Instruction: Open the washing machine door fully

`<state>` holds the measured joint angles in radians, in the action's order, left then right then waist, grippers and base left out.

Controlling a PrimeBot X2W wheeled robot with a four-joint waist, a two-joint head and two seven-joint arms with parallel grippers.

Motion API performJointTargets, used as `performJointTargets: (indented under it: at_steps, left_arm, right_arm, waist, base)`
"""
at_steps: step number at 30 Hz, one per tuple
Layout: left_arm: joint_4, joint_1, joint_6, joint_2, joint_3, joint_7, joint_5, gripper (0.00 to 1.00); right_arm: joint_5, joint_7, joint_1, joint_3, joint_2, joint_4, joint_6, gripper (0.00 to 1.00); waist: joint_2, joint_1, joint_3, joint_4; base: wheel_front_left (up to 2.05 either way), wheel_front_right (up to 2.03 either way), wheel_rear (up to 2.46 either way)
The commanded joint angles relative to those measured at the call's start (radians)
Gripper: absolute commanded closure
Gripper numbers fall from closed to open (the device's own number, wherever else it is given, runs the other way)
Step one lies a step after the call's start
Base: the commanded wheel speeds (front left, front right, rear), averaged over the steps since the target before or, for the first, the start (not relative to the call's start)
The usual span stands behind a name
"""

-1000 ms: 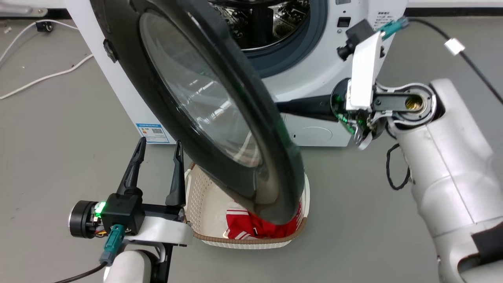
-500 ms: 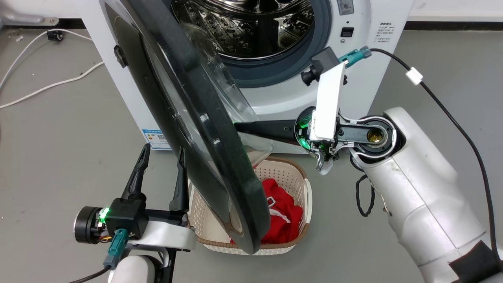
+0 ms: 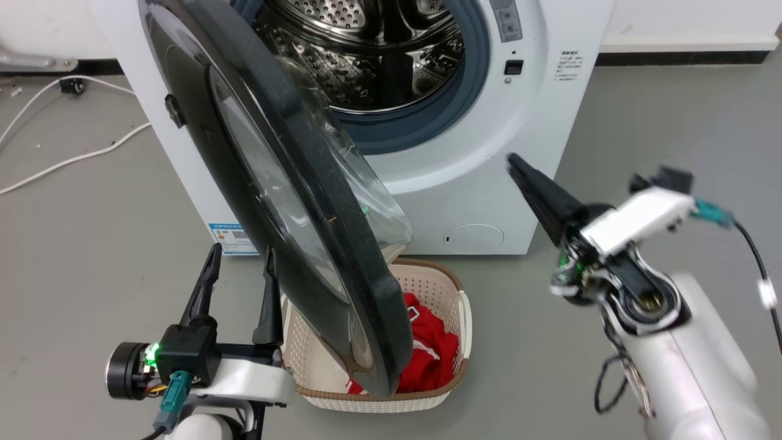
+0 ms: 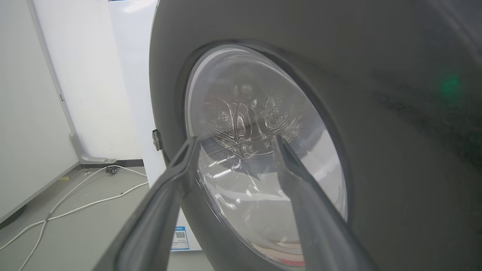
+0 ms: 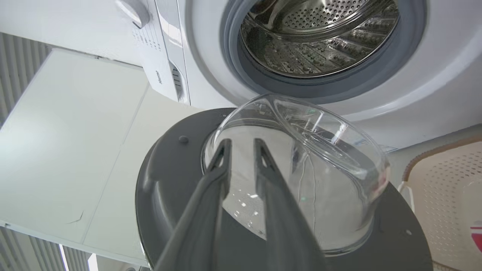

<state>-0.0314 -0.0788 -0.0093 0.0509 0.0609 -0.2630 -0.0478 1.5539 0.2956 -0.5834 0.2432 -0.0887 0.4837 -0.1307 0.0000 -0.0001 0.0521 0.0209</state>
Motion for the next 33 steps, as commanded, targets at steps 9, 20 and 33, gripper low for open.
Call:
performJointTargets:
  at_steps: [9, 20, 33]
  left_arm:
    - [-0.005, 0.038, -0.005, -0.001, -0.023, -0.003, 0.007, 0.00]
    - [-0.002, 0.047, 0.001, -0.001, -0.039, -0.003, -0.002, 0.00]
    - [0.003, 0.038, -0.003, -0.001, -0.048, -0.003, 0.003, 0.00]
  right_arm:
    - [-0.118, -0.326, 0.308, -0.110, -0.032, -0.162, 0.000, 0.00]
    - [-0.888, -0.561, 0.471, -0.294, -0.027, -0.322, 0.000, 0.00]
    - [-1.495, -0.555, 0.630, -0.297, 0.040, -0.568, 0.000, 0.00]
  waist:
    - [0.0000, 0.0001, -0.025, -0.016]
    - [0.0000, 0.0001, -0.033, -0.015]
    - [0.0000, 0.0001, -0.036, -0.017]
  base:
    - [0.00, 0.00, 0.00]
    - [0.00, 0.00, 0.00]
    - [0.00, 0.00, 0.00]
